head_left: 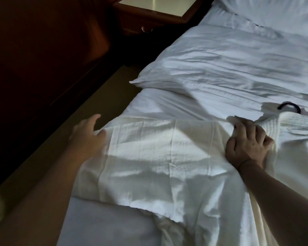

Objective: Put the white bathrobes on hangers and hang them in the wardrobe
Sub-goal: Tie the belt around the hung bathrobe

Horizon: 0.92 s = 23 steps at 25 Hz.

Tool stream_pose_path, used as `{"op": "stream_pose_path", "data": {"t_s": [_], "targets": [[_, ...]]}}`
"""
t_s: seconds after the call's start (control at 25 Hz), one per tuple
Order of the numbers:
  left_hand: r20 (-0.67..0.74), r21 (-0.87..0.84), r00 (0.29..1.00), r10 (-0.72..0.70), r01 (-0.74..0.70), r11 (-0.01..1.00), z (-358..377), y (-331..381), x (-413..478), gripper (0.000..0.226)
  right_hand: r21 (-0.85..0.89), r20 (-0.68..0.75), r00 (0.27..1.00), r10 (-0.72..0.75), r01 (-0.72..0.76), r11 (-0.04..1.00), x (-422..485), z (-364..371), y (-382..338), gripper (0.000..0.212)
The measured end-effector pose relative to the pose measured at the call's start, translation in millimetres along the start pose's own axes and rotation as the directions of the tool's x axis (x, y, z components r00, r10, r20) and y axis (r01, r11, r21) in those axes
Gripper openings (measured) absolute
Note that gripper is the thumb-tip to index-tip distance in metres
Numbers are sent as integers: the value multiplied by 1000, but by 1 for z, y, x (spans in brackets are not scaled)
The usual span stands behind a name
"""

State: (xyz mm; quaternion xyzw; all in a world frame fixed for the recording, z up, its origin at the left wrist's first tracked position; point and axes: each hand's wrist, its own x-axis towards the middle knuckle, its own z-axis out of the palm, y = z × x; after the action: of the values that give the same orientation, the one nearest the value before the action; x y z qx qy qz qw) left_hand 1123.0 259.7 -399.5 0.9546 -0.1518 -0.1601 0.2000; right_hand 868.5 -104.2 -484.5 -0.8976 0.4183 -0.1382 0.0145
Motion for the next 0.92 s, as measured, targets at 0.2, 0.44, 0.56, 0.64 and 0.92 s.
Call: {"op": "stream_pose_path", "data": {"t_s": [0.2,0.44,0.56,0.64,0.92], "targets": [[25,281,988,154,-155,947,-15,-24,34,24,-2,-6,1000,2,-2,1000,1,1,-1,54],[-231,20,900,-370,385,923,41,-19,20,27,9,-30,1000,7,-7,1000,0,3,1,55],[-159,-77,832,-532,527,847,46,-25,14,51,6,-34,999,-2,2,1000,-1,3,0,55],[-88,-65,841,-534,530,846,35,-22,15,60,11,-36,999,-5,5,1000,1,1,-1,55],[-195,-72,929,-314,306,949,26,-36,-45,30,-11,-6,1000,1,-1,1000,1,-1,-2,54]]}}
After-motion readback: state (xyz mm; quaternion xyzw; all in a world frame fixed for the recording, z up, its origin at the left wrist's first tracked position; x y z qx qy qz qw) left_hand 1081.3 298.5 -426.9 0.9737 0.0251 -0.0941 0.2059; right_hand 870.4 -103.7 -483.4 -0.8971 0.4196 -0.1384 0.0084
